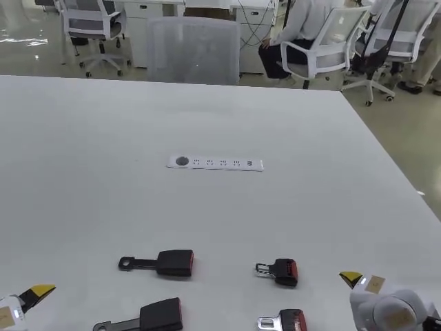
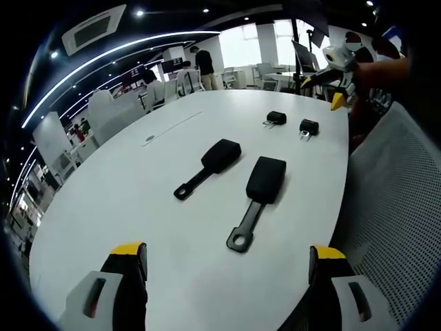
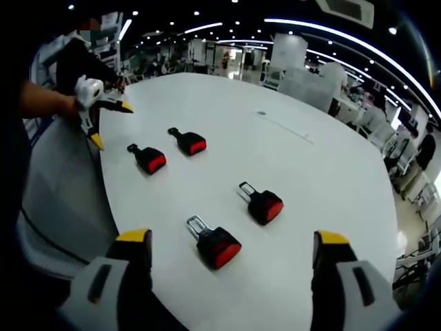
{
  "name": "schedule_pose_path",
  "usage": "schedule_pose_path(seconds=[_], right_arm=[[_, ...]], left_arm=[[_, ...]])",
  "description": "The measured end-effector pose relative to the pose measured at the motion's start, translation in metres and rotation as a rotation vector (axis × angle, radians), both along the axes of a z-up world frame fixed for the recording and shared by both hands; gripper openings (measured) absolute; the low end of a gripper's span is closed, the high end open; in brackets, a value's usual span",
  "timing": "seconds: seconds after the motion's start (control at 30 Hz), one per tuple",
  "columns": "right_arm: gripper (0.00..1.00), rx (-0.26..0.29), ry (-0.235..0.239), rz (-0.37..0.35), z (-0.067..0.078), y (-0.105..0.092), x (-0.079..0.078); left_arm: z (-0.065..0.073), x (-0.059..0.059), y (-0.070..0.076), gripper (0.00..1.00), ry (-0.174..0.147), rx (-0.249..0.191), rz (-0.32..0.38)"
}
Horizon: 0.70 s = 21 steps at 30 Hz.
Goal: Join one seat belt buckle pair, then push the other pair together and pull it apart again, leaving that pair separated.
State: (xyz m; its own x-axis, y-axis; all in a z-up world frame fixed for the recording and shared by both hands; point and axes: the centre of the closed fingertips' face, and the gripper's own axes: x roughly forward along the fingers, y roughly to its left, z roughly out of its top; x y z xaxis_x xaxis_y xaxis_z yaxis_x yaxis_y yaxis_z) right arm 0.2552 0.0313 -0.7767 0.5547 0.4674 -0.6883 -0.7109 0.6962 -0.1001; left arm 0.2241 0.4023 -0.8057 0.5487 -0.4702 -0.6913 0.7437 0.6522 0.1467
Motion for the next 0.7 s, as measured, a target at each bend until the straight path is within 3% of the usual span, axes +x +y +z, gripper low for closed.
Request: schedule_pose_path(seconds=[0.3, 0.7], right_arm=[[0.94, -0.004, 0.009, -0.013, -0.001, -0.004, -0.002], [0.95, -0.018, -0.027, 0.002, 0.006, -0.012, 0.001]], left_arm=[[0.001, 0.001, 0.001, 0.99, -0.006, -0.007, 0.001], [0.001, 0.005, 0.005, 0.99, -0.011, -0.006, 0.017]])
